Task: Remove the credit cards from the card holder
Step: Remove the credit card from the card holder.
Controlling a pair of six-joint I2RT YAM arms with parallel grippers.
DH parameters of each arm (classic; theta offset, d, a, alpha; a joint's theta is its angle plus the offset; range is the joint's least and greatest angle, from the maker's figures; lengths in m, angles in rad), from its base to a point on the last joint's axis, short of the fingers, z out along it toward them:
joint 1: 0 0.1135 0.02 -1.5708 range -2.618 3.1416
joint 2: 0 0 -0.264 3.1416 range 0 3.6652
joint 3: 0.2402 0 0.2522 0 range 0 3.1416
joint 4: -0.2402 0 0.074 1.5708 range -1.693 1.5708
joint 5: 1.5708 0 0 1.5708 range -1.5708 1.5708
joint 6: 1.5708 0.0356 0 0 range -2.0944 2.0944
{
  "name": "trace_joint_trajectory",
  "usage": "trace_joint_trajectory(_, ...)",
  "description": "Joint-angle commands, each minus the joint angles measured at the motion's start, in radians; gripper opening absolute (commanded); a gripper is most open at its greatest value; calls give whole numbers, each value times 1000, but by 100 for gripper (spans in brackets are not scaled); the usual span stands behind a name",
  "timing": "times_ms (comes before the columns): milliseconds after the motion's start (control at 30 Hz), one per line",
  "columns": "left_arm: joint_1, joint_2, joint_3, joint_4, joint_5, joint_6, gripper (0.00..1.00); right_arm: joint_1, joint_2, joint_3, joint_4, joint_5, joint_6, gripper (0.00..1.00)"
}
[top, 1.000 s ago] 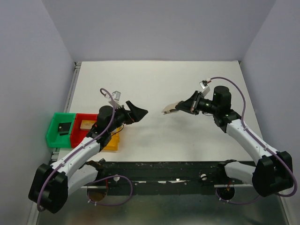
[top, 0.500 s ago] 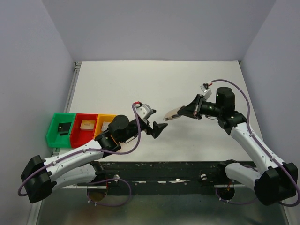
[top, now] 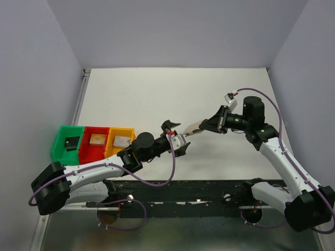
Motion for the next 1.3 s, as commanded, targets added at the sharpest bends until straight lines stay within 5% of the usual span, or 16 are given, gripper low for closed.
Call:
trace_joint_trajectory(0,-22,54,42,81,54,51,99,7,-22,32,-24,-47,-8,0)
trace_joint_trajectory(533,-40,244,115,165,22,33,98,21,-23,35,-30,-54,1,0)
trace_joint_trajectory(1267,-40,277,110,147,-18,43,67,30,-41,50,-50,-60,0,0)
